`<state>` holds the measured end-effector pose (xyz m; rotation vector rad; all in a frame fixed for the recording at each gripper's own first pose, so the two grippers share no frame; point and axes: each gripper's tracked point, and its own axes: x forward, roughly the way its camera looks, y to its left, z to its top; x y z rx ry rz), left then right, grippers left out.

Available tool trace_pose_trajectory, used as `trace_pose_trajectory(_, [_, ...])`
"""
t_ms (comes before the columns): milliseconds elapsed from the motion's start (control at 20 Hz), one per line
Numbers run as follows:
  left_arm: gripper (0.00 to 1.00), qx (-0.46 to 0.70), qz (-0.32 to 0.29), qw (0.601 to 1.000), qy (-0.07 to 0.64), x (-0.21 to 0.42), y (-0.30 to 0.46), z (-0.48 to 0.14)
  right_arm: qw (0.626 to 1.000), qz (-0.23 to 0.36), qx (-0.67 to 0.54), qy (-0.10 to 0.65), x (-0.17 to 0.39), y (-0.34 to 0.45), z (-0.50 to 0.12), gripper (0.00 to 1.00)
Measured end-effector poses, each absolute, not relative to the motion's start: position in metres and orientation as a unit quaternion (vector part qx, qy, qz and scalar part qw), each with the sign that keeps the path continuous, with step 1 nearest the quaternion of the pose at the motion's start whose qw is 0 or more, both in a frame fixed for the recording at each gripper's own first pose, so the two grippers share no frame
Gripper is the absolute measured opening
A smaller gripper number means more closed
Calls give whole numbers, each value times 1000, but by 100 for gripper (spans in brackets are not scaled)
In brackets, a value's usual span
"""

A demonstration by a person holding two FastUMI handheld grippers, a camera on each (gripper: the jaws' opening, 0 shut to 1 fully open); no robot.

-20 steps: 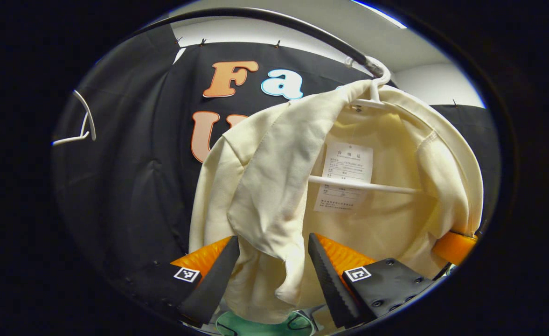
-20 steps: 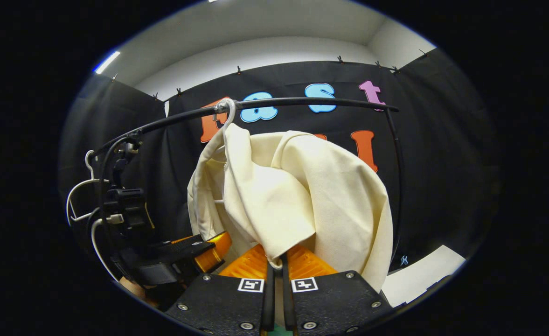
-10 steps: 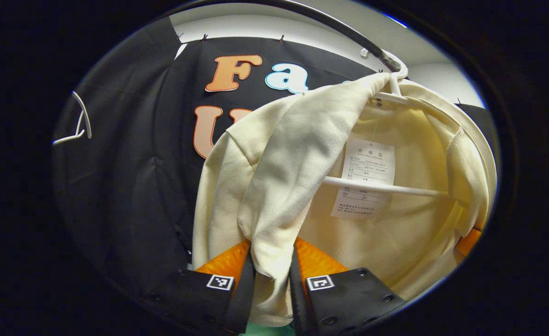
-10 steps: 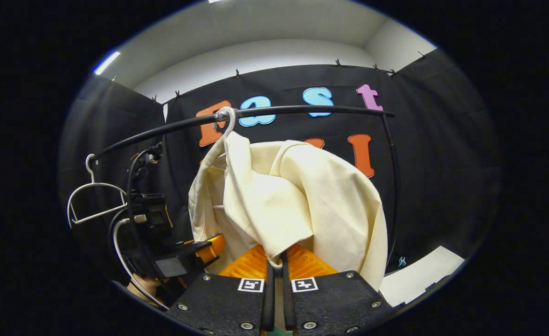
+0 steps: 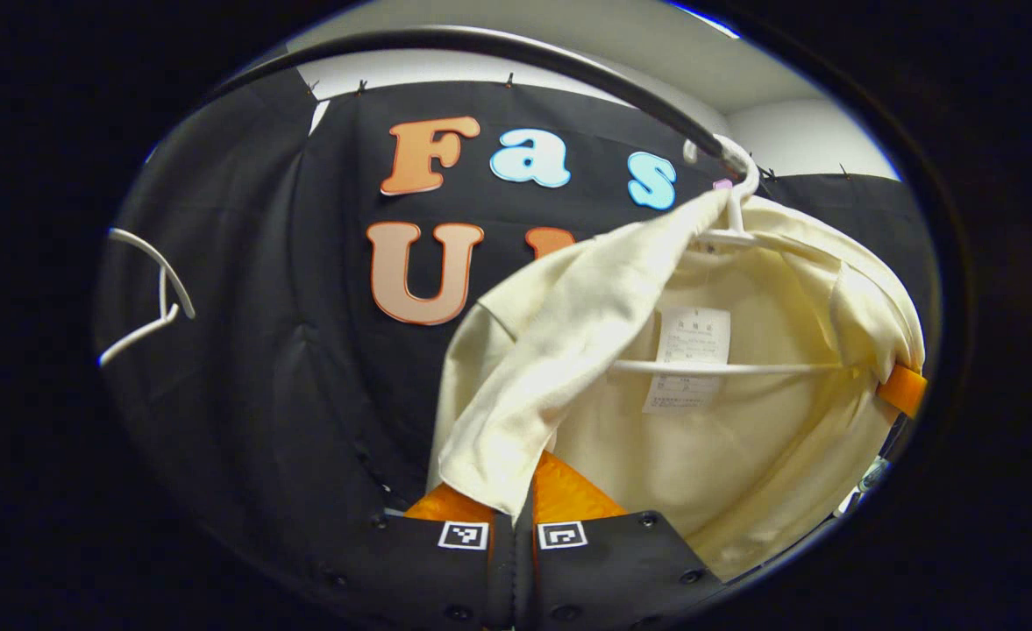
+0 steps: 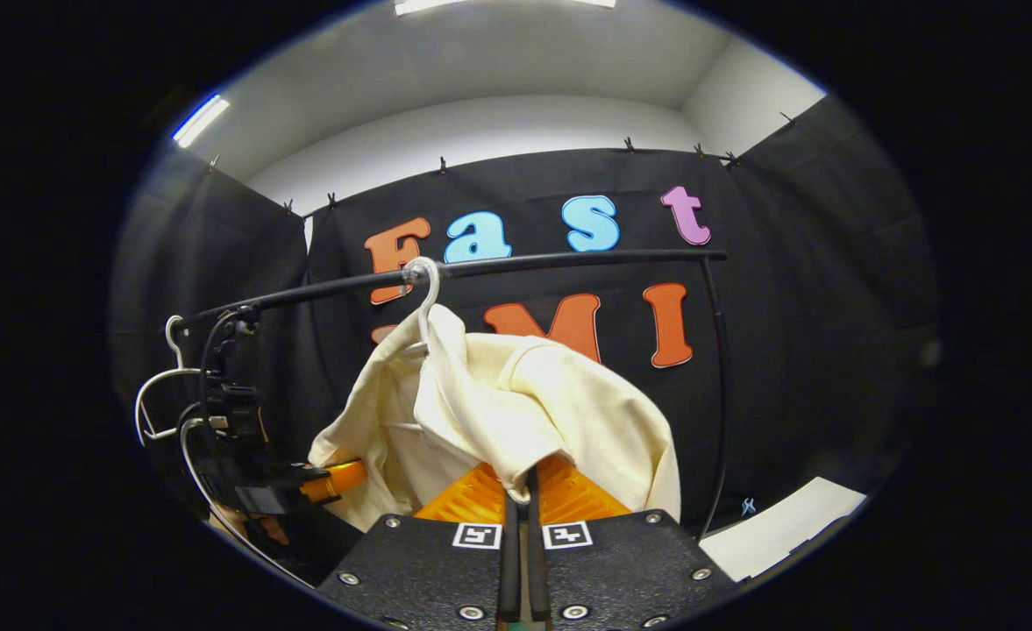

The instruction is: Grasp the clothes on the hanger with both hands and then place them into the laundry hamper below.

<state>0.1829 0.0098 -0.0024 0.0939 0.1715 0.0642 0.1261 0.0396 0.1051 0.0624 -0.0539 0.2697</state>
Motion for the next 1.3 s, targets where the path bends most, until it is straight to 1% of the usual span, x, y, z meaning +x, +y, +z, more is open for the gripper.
trace_pose_trajectory(100, [7,70,44,995,55,177,30,29,992,121,28,-34,124,27,120,1])
trace_pose_trajectory(300, [7,80,47,995,26,178,50,76,993,107,21,-51,126,12,150,0])
trace_pose_trajectory(500, [6,120,48,992,-1,183,58,110,993,94,-31,-69,126,-3,179,0])
trace_pose_trajectory(800, [7,110,29,993,-5,193,67,132,992,82,-58,-76,145,-22,210,0])
trace_pose_trajectory(1000, [7,184,54,981,-25,197,73,144,989,65,-112,-73,169,-36,213,0])
trace_pose_trajectory(1200, [7,198,64,978,-31,204,71,142,989,67,-117,-56,193,-47,206,0])
trace_pose_trajectory(1300, [6,222,72,972,-32,206,71,141,985,63,-152,-46,206,-53,200,0])
